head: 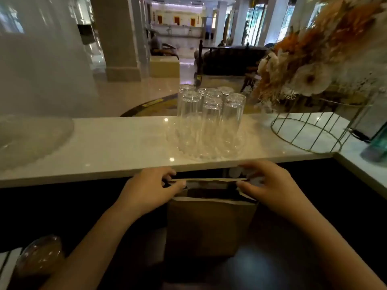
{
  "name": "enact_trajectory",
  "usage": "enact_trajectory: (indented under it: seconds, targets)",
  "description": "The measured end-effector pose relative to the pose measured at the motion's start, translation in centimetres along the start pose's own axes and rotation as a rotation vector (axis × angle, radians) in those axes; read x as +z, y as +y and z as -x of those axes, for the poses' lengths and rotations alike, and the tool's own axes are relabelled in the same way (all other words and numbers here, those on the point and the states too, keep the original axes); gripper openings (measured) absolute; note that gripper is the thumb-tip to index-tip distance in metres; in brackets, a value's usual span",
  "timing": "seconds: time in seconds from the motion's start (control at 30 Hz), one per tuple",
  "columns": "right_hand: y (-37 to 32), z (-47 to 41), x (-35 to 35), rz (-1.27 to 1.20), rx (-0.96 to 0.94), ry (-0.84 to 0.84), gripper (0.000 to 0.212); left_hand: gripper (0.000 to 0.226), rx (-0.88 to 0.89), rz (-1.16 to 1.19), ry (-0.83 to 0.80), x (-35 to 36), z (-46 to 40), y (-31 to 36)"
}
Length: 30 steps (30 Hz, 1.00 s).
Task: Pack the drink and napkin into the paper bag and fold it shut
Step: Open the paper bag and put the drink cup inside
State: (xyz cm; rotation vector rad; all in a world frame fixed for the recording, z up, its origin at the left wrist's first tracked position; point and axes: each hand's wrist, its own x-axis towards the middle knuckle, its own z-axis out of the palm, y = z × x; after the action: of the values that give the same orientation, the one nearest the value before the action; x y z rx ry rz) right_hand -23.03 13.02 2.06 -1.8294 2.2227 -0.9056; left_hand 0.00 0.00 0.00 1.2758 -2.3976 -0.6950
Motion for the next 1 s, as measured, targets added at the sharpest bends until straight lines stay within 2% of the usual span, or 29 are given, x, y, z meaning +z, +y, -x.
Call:
enact_trajectory:
  seconds: [0.1,0.17,0.23,0.47,0.6,0.73,0.8,0.9,1.0]
  targets:
    - [2.5,1.0,1.2,-0.143,0.069,0.094,0.027,0.041,-0.06,0.035,0.053,2.0,0.4,0.3]
    - [3.8,1.5,2.2,-0.154,0.165,0.131,0.022,0.028,-0.079,0.021,0.059,3.1,0.9,0.1]
    - [4.5,1.5,2.9,-0.15,0.268,0.156,0.026,0.018,-0.116,0.01,0.06,3.7,0.9,0.0]
    - [4.3,1.3,4.6,-0.048,0.466,-0.003,0.045,0.034,-0.247,0.029,0.116,5.0,0.8,0.6]
    - [3.2,1.5,4.9,0.059,0.446,-0.083,0.052,0.034,-0.303,-0.013,0.133,4.5,1.3,0.1]
    - [1.8,1.3,4.3,0.01,0.418,-0.146,0.037,0.025,-0.351,-0.024,0.133,3.6,1.7,-0.7]
    - [1.2,1.2,4.2,-0.025,0.406,-0.189,0.037,0.025,-0.373,0.007,0.121,2.8,2.0,-1.2]
    - [0.6,1.3,4.5,-0.091,0.387,-0.25,0.046,0.034,-0.384,0.038,0.066,1.3,3.2,-2.6]
    - [0.1,1.5,5.0,-0.184,0.36,-0.289,0.042,0.043,-0.39,0.088,0.04,-0.3,5.0,-4.5]
